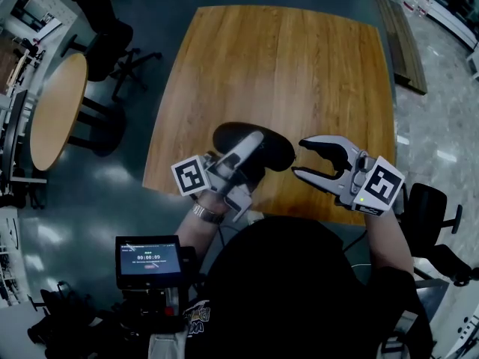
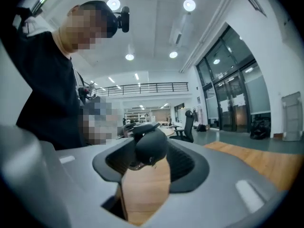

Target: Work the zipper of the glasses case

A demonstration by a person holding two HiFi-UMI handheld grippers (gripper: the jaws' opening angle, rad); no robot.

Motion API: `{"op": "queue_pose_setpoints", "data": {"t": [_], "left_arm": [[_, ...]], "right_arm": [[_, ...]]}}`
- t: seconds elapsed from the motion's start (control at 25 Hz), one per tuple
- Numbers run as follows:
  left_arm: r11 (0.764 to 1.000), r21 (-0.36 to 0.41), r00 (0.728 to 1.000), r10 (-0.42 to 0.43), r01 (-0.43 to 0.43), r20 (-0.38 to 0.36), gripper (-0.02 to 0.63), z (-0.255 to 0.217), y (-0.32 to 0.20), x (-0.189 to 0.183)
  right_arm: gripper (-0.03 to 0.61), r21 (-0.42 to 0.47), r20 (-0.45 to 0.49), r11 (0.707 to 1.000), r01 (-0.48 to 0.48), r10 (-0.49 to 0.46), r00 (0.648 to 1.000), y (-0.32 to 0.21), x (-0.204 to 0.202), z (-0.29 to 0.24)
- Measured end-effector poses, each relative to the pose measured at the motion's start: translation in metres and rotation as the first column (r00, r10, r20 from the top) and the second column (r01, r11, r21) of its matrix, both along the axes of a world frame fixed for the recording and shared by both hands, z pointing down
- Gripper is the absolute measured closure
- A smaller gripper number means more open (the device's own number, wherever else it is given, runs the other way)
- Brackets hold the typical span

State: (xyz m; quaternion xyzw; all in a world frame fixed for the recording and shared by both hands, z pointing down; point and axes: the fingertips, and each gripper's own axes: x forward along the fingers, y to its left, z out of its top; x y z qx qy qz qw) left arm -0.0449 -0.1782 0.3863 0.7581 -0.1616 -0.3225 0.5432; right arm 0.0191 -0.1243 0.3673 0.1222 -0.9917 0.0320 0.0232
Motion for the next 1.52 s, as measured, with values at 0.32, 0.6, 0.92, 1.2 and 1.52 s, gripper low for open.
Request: {"op": "queue_pose_setpoints", "data": {"t": [0.32, 0.6, 0.92, 1.2, 1.52], "left_arm": [[0.995, -0.096, 0.974, -0.046, 0.025, -0.220, 0.356, -0.006, -0.009, -0.015], [0.995, -0.098, 0.974, -0.007, -0.015, -0.225, 0.356, -0.004, -0.004, -0.002], [0.994, -0.090, 0.978, -0.075, 0.058, -0.193, 0.357, -0.002, -0.011, -0.013], [0.972, -0.026, 0.964, -0.235, 0.234, -0.120, 0.359, -0.008, -0.016, -0.018], [0.958, -0.024, 0.950, -0.288, 0.287, -0.124, 0.360, -0.011, -0.020, -0.029]], "right_arm": [[0.419, 0.116, -0.082, 0.976, -0.185, 0.195, 0.977, -0.004, -0.007, 0.023], [0.574, 0.390, -0.247, 0.908, -0.156, 0.266, 0.932, 0.001, 0.001, 0.022], [0.574, 0.497, -0.309, 0.852, -0.163, 0.349, 0.885, -0.006, -0.004, 0.025], [0.574, 0.427, -0.304, 0.877, -0.222, 0.370, 0.878, -0.005, -0.005, 0.035], [0.575, 0.355, -0.205, 0.883, -0.309, 0.395, 0.895, -0.004, -0.007, 0.027]]}}
